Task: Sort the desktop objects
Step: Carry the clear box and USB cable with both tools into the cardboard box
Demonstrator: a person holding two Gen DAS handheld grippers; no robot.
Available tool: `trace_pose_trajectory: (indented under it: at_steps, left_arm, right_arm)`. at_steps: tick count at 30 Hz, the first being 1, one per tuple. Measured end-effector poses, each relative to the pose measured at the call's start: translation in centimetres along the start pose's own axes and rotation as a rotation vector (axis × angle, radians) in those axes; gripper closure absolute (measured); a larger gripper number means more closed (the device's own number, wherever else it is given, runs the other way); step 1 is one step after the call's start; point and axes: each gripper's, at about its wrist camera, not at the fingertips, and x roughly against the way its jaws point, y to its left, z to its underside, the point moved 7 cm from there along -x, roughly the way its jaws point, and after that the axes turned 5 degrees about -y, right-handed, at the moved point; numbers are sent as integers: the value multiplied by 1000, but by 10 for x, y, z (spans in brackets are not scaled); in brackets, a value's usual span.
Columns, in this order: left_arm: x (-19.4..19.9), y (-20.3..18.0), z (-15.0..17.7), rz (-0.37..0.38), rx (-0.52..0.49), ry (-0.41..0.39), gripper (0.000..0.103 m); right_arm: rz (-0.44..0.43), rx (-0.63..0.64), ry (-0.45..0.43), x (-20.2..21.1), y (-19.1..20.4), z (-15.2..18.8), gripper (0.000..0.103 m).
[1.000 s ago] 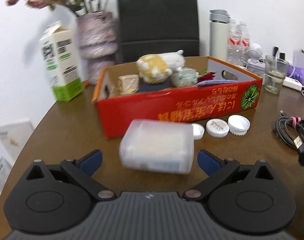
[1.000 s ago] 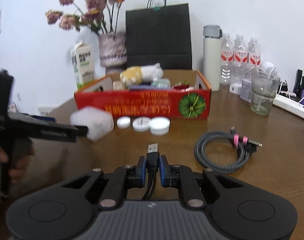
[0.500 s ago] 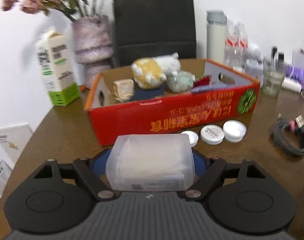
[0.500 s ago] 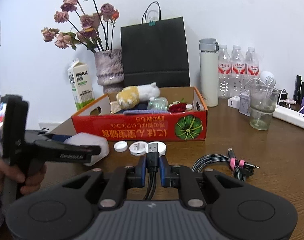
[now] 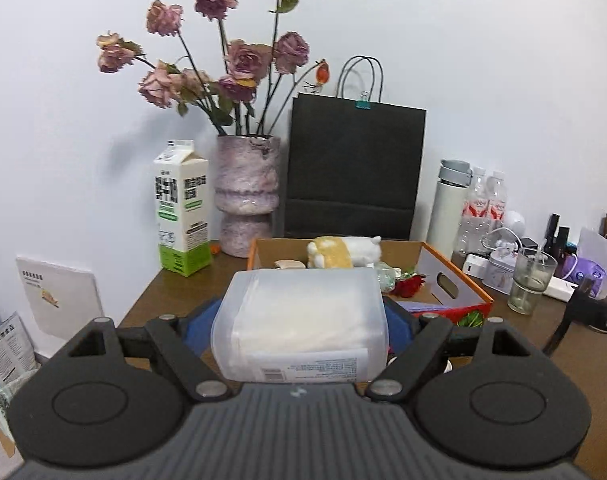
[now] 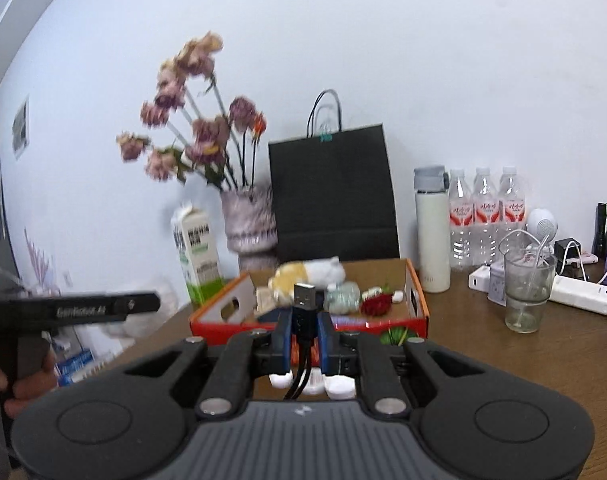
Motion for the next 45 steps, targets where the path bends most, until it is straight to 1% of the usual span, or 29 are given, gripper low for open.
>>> trace_pose_trajectory:
  at_steps: [1,3,6,12,15,17,20,23,27,29,31,33,35,38,42,45]
  left_arm:
    - [2,0,-1,-1,0,-2,19]
    - [5,0,-3,-1,-3,-6,19]
    - [8,0,-5,3,-1,-9,19]
    - [10,1,-9,9,14,-8,19]
    - [-4,2,-21,44,49,22,20]
    - [-19,5,-32,49,66,37,20]
    - [-43,4,-46,21,35,38,20]
    - [-73,3,-51,17,24,72,20]
    - [-117,3,-46,-9,-9,126,20]
    - [-137,3,-39,-27,-32,156,20]
    - [-152,3,-31,-40,-49,175,20]
    - [-161,2,-25,-30,-57,182,20]
    - [-170,1,-17,-14,-59,198,20]
    - [-188,2,0,-14,-78,243,20]
    - [-207,0,20,1,-104,295,20]
    - [-217,-4,33,8,-121,320,20]
  right_arm:
    - [-2,-10,-17,1,-1,-5,92]
    - [-3,-16,-42,1,-1,-16,97]
    - [7,6,-76,-2,0,-33,97]
    - [27,43,-101,-19,2,-63,97]
    - [35,77,-120,-29,2,-88,97]
    - [44,96,-118,-40,0,-106,97]
    - [75,155,-116,-60,-3,-127,97]
    - [100,187,-82,-87,-11,-135,97]
    - [131,216,-3,-129,-26,-130,97]
    - [157,233,36,-150,-35,-120,97]
    - [167,224,78,-172,-45,-111,97]
    - [162,209,122,-190,-53,-98,97]
    - [176,218,170,-209,-59,-82,97]
    - [204,226,241,-235,-68,-58,97]
    - [190,220,323,-270,-75,-31,97]
    - [147,212,386,-295,-77,-14,97]
